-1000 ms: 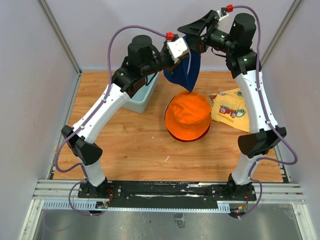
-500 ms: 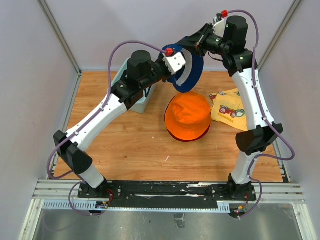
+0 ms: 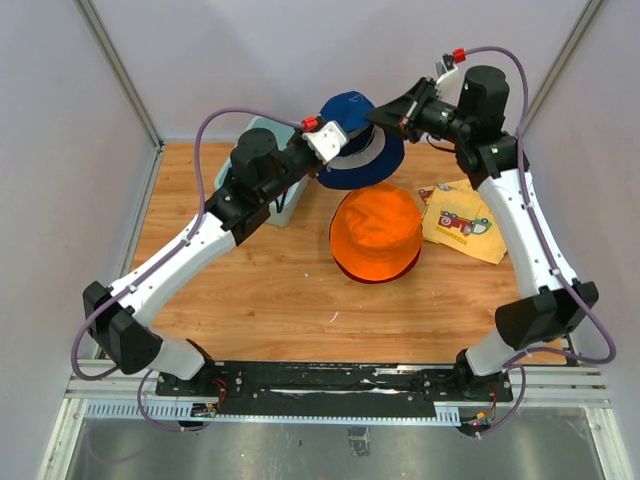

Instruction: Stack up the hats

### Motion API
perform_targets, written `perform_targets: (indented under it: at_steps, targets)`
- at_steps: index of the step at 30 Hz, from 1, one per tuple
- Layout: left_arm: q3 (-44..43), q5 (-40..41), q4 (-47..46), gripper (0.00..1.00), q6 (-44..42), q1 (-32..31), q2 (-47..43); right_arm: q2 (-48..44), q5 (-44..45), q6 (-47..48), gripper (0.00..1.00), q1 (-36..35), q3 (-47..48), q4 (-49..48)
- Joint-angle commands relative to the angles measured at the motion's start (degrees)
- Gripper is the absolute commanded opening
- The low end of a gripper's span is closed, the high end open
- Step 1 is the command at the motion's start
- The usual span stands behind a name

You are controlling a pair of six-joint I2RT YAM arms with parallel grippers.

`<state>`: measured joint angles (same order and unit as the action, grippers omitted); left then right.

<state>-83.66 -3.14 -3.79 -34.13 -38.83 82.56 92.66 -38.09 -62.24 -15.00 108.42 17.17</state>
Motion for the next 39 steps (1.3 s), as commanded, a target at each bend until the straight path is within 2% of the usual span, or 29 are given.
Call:
perform_targets:
  at_steps: [1,6,15,32,39]
  targets:
    - [4.39,1.02,-4.44,0.01,4.24,0.71,-4.32,-9.00,1.90,3.71,0.01,2.05,-9.84,-8.75]
    - [9.97,-0.47,-5.97,0.01,6.21,-0.65,-7.69,-15.15,0.44,3.66,0.01,4.04,-20.65,-13.21]
    - [15.33,-3.48,-7.26,0.00,9.39,-4.30,-11.25,-25.11,1.07,7.23,0.01,5.20,-30.55,-12.65]
    - [23.77,2.19,-4.99,0.01,11.40,-16.23,-14.76,-44.11,2.25,10.34,0.02,6.85,-53.68,-12.37]
    - [25.89,4.70,-3.35,0.00,11.40,-19.83,-15.54,-49.84,2.21,11.40,0.03,8.25,-60.09,-11.96]
